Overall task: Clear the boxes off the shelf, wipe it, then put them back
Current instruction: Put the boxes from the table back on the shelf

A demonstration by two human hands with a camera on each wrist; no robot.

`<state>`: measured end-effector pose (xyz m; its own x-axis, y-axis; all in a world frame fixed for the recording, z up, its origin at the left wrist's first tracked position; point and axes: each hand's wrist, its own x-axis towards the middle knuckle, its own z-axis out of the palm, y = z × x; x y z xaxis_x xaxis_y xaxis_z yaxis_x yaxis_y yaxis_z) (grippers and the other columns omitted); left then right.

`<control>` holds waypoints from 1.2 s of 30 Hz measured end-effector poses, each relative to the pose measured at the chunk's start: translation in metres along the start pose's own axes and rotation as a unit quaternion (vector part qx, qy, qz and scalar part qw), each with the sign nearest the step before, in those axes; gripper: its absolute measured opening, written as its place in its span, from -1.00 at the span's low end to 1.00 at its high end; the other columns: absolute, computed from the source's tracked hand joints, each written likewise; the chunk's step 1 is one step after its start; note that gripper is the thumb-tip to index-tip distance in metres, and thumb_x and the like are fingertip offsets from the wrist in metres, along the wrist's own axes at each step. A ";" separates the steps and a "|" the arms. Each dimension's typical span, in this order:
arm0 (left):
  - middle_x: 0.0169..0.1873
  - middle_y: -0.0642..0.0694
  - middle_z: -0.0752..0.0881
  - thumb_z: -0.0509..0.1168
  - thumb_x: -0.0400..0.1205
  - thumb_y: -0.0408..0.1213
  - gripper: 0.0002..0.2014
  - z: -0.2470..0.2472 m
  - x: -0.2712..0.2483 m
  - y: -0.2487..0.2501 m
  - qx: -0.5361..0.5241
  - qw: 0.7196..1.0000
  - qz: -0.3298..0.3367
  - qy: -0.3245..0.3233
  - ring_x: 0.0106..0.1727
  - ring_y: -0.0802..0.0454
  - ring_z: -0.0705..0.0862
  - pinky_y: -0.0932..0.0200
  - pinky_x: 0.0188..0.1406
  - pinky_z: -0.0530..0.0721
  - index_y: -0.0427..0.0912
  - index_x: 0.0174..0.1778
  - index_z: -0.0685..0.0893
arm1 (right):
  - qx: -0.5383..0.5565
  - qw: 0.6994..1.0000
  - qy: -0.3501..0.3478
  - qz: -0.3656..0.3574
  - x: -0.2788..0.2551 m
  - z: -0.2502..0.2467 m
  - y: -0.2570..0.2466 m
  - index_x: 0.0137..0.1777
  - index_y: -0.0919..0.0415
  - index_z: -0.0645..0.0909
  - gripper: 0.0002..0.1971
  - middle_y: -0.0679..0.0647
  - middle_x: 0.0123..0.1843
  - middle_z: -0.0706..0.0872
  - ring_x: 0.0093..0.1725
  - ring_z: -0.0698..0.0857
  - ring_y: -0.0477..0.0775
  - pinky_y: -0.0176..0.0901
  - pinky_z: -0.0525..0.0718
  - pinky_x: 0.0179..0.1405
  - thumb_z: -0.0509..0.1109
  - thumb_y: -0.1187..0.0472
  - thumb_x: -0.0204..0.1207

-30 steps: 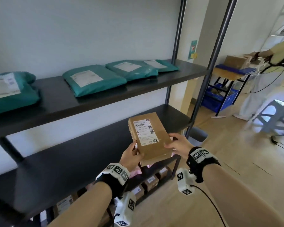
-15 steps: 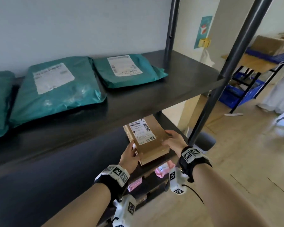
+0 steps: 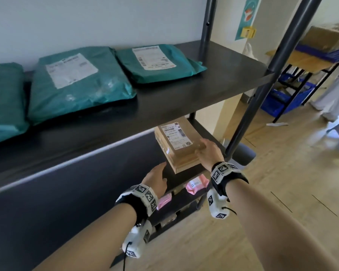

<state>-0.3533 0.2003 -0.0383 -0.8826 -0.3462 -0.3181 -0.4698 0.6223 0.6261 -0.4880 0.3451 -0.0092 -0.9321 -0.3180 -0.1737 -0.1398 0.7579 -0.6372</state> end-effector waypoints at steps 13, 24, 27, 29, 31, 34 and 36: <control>0.33 -0.12 0.55 0.16 0.65 -0.27 -0.64 -0.077 -0.257 -0.151 0.245 0.964 0.027 0.100 0.38 -0.13 0.50 -0.06 0.27 0.58 -0.15 0.38 0.46 | -0.291 0.934 -0.012 -0.210 -0.274 0.116 -0.107 0.35 0.16 0.55 -0.62 0.10 0.35 0.61 0.34 0.58 0.15 0.06 0.47 0.38 0.09 0.01 0.69; 0.29 -0.14 0.56 0.10 0.66 -0.27 -0.69 -0.166 -0.499 -0.359 0.209 0.953 -0.128 0.179 0.37 -0.15 0.49 -0.10 0.20 0.57 -0.15 0.33 0.48 | -0.265 0.887 -0.114 -0.361 -0.495 0.296 -0.252 0.41 0.14 0.51 -0.59 0.11 0.39 0.59 0.36 0.56 0.18 0.07 0.52 0.31 0.09 -0.01 0.69; 0.28 -0.16 0.56 0.09 0.66 -0.27 -0.71 -0.185 -0.548 -0.412 0.191 0.942 -0.196 0.196 0.36 -0.17 0.49 -0.09 0.17 0.56 -0.17 0.30 0.48 | -0.249 0.867 -0.155 -0.403 -0.531 0.343 -0.290 0.40 0.13 0.51 -0.60 0.10 0.38 0.58 0.36 0.55 0.17 0.05 0.53 0.31 0.09 -0.02 0.69; 0.28 -0.16 0.55 0.09 0.66 -0.29 -0.71 -0.195 -0.575 -0.445 0.177 0.934 -0.237 0.199 0.36 -0.16 0.49 -0.09 0.16 0.56 -0.16 0.30 0.48 | -0.245 0.855 -0.174 -0.423 -0.549 0.371 -0.313 0.40 0.12 0.51 -0.60 0.10 0.37 0.59 0.36 0.55 0.16 0.04 0.53 0.31 0.09 -0.02 0.69; 0.30 -0.15 0.54 0.09 0.67 -0.30 -0.70 -0.206 -0.596 -0.476 0.165 0.926 -0.272 0.202 0.36 -0.15 0.48 -0.10 0.18 0.57 -0.15 0.32 0.48 | -0.242 0.844 -0.195 -0.436 -0.562 0.398 -0.335 0.41 0.11 0.50 -0.60 0.09 0.38 0.58 0.36 0.55 0.16 0.04 0.54 0.30 0.10 -0.02 0.69; 0.32 -0.14 0.54 0.09 0.69 -0.25 -0.67 -0.224 -0.614 -0.516 0.139 0.914 -0.318 0.210 0.36 -0.15 0.50 -0.09 0.22 0.59 -0.14 0.38 0.45 | -0.245 0.830 -0.222 -0.450 -0.569 0.439 -0.366 0.42 0.12 0.49 -0.60 0.11 0.39 0.57 0.36 0.55 0.18 0.06 0.55 0.30 0.09 -0.02 0.69; 0.34 -0.13 0.54 0.08 0.70 -0.22 -0.64 -0.237 -0.617 -0.540 0.117 0.909 -0.334 0.221 0.36 -0.14 0.52 -0.09 0.26 0.59 -0.13 0.43 0.43 | -0.245 0.825 -0.240 -0.449 -0.567 0.467 -0.387 0.42 0.13 0.49 -0.60 0.12 0.38 0.57 0.35 0.56 0.18 0.08 0.56 0.29 0.09 -0.01 0.69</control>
<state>0.4497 -0.0891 -0.0113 -0.3297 -0.9173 -0.2232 -0.9347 0.2839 0.2137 0.2504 -0.0342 -0.0149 -0.1560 -0.9765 -0.1489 -0.9296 0.1961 -0.3120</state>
